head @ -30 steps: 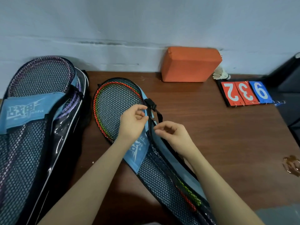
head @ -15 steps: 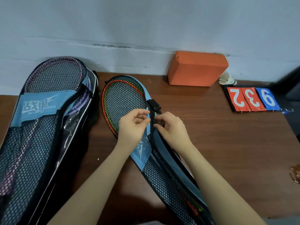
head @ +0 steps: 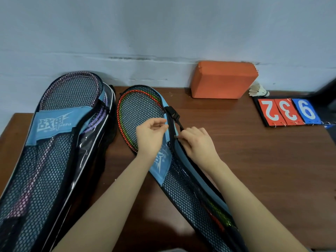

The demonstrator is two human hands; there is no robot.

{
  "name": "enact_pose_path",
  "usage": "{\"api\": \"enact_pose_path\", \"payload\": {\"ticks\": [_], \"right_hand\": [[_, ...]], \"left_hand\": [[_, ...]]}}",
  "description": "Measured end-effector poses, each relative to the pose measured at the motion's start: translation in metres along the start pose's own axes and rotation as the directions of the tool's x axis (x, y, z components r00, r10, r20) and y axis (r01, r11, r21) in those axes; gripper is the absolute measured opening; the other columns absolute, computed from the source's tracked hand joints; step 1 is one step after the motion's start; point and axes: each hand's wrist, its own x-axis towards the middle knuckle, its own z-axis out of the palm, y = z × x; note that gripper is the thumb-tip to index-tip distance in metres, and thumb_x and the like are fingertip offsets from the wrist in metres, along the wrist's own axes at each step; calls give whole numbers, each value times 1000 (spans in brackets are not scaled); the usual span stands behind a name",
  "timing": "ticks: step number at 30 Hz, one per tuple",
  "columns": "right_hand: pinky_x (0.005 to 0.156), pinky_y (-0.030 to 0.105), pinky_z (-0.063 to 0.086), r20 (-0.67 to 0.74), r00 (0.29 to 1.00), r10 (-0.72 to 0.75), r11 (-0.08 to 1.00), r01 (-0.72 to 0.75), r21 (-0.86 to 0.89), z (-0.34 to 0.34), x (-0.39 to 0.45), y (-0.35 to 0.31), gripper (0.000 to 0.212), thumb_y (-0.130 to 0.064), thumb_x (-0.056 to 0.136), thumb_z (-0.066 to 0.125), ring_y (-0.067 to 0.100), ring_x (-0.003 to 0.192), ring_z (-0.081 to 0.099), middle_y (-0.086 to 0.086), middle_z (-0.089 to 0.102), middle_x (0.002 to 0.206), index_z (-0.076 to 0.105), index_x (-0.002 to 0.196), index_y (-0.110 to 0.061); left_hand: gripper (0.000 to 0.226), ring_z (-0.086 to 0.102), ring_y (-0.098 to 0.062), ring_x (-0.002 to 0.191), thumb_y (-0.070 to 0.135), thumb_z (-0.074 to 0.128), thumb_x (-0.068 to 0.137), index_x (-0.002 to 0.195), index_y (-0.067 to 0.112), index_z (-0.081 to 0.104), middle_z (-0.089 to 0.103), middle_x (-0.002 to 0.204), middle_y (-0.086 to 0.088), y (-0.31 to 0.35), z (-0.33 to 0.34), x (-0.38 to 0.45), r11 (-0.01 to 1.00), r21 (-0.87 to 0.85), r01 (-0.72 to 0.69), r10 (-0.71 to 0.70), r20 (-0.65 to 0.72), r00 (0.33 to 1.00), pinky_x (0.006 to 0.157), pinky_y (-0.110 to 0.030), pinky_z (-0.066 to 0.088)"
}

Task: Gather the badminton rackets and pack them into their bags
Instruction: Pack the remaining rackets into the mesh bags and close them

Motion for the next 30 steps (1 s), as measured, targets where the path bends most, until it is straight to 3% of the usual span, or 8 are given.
{"api": "enact_pose_path", "payload": {"ticks": [6, 10, 13, 15, 17, 19, 25, 30], "right_hand": [[59, 27, 29, 103, 994, 44, 977, -65, 203, -15, -53, 26, 34, -12, 86, 59, 8, 69, 38, -15, 43, 70, 35, 77, -35], [60, 30, 39, 184, 969, 167, 932, -216, 290, -30, -75, 48, 18, -15, 90, 59, 9, 72, 43, -15, 47, 70, 49, 76, -19], [59, 15, 33, 162, 974, 158, 929, -203, 311, -41, -74, 48, 41, -13, 88, 61, -3, 72, 42, -22, 40, 66, 36, 68, -39], [60, 12, 32, 166, 976, 138, 931, -185, 314, -44, -72, 48, 45, -12, 88, 61, -8, 73, 43, -21, 40, 66, 35, 66, -42], [63, 19, 36, 178, 976, 124, 927, -178, 330, -44, -73, 47, 24, -13, 87, 61, -1, 74, 44, -17, 49, 72, 54, 73, -31], [69, 28, 43, 168, 979, 118, 918, -172, 358, -43, -74, 49, 4, -12, 86, 62, 9, 80, 50, -9, 58, 80, 63, 85, -15], [71, 28, 46, 149, 980, 134, 892, -185, 412, -44, -79, 55, 8, -12, 86, 62, 5, 80, 52, -18, 56, 79, 65, 85, -19], [68, 25, 44, 213, 951, 223, 850, -297, 435, -50, -79, 68, 12, -12, 84, 63, -2, 72, 50, -19, 59, 75, 66, 79, -22]], "left_hand": [[11, 63, -1, 75, 4, 67, 81, 83, 14, 70, 67, 79, 3, -7, 26, 10, 1000, 14, 16, -15, -83, 996, 68, -8, 48], [13, 62, 0, 79, 6, 64, 84, 91, 15, 70, 67, 84, 5, -16, 38, 7, 998, 57, 34, -28, -99, 995, 76, -16, 51], [19, 58, -7, 87, 7, 58, 89, 103, 15, 67, 61, 98, 3, -19, 42, -2, 986, 163, -38, 41, -17, 999, 86, -25, 50], [24, 47, -12, 100, 10, 54, 91, 112, 16, 64, 51, 111, -2, -21, 43, -13, 900, 341, -271, 243, 123, 962, 91, -24, 40], [26, 37, -19, 115, 21, 50, 92, 113, 21, 64, 49, 127, -4, -28, 43, -30, 671, 462, -580, 437, 386, 813, 95, -28, 26], [31, 31, -21, 124, 32, 42, 91, 109, 26, 66, 50, 135, 1, -40, 45, -49, 479, 464, -745, 467, 584, 664, 93, -34, 19], [32, 49, -19, 117, 36, 40, 89, 91, 27, 70, 66, 104, 12, -42, 51, -61, 443, 506, -740, 478, 565, 673, 88, -31, 17], [33, 43, -13, 107, 35, 40, 90, 88, 24, 71, 67, 93, 11, -41, 66, -54, 425, 560, -711, 510, 501, 699, 85, -33, 19]]}}
